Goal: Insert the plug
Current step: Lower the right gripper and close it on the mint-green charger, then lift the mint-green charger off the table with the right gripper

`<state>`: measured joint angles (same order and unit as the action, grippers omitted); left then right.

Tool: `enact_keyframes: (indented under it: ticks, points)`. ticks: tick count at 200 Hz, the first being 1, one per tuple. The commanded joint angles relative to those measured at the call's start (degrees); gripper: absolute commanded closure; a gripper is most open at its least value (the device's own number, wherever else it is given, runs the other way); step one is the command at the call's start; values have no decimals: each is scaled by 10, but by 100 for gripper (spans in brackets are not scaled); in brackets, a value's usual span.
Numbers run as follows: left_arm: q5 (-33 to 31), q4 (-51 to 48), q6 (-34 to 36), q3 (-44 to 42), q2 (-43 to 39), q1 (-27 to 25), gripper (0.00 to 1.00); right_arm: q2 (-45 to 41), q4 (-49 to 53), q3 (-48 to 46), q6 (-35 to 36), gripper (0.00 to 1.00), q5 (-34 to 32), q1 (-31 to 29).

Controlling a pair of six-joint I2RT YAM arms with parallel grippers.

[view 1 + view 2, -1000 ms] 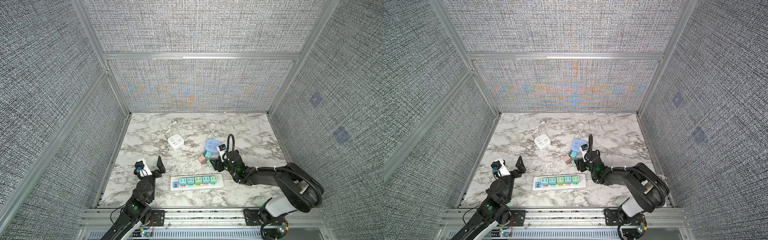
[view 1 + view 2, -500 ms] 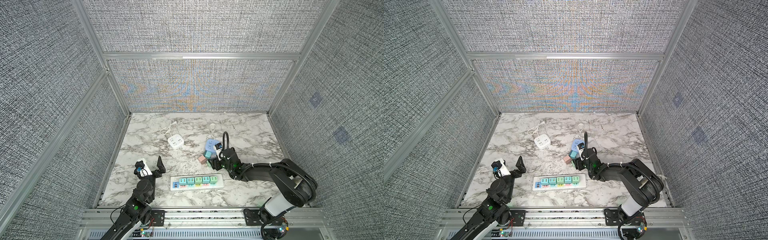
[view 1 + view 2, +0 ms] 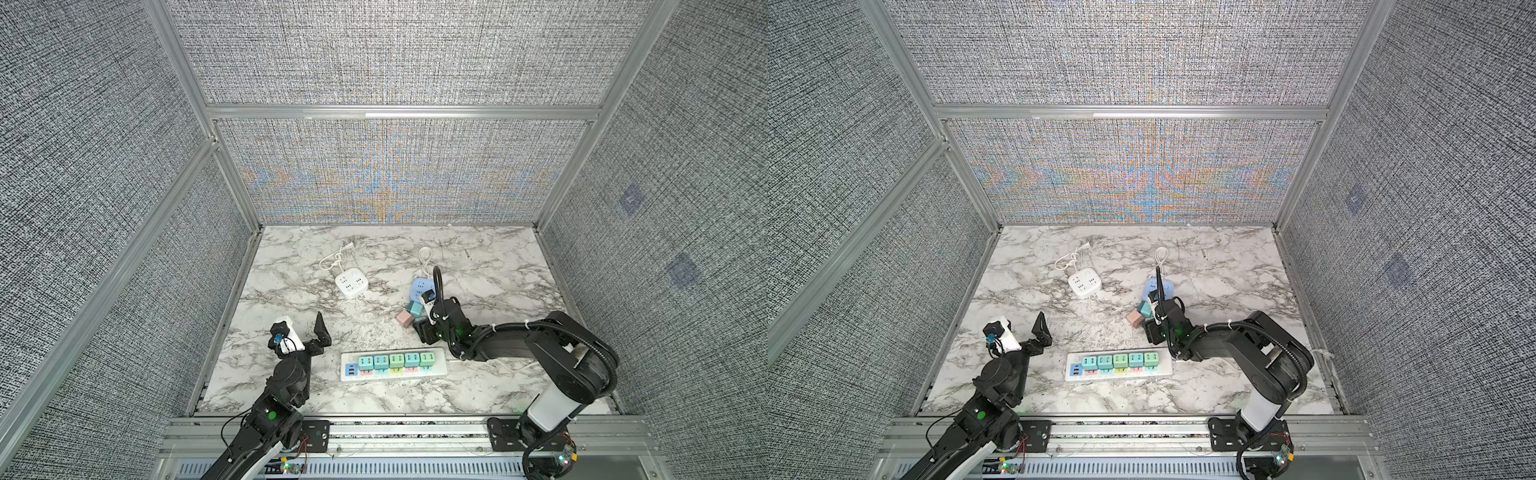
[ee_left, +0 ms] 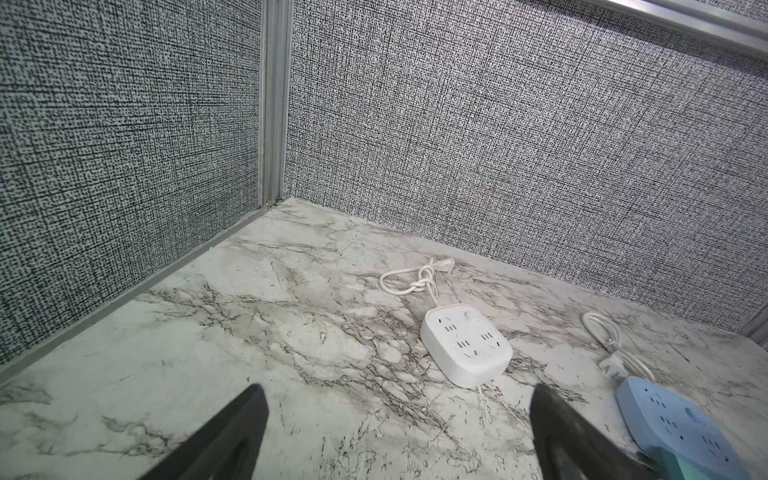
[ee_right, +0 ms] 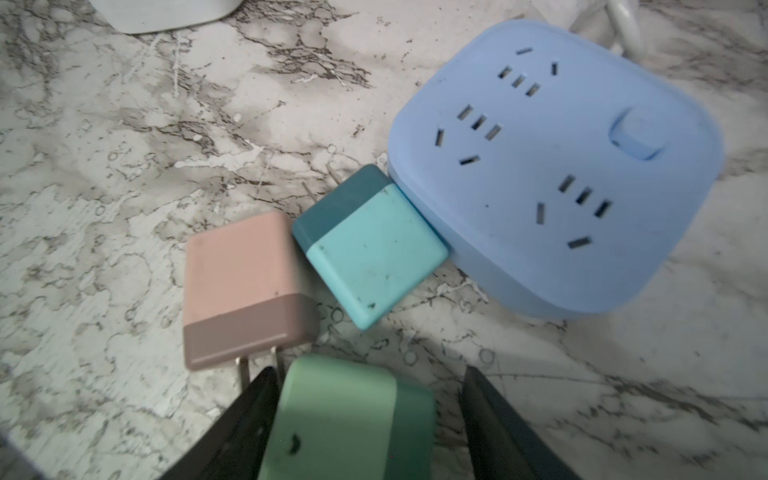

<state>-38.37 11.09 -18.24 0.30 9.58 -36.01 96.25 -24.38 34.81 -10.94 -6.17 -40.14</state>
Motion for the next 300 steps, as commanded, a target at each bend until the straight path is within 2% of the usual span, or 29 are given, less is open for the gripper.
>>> enact_keyframes:
  ticks: [1,52,132,213,277,300]
  points:
    - [7,20,7,-17,1,0,0,-3,22,-6,-17,31,-56,2]
    - [7,22,7,-17,3,0,0,-37,7,-43,-60,32,-75,45]
    - [8,24,8,-17,4,1,0,-81,-21,-100,-126,32,-55,120]
    - [8,26,8,-17,7,0,0,-149,-31,-95,-111,32,-49,131]
    - [8,26,8,-17,6,1,0,-89,-49,-51,-82,32,40,144]
    - [8,25,8,-17,5,0,0,-82,-49,-52,-95,32,25,146]
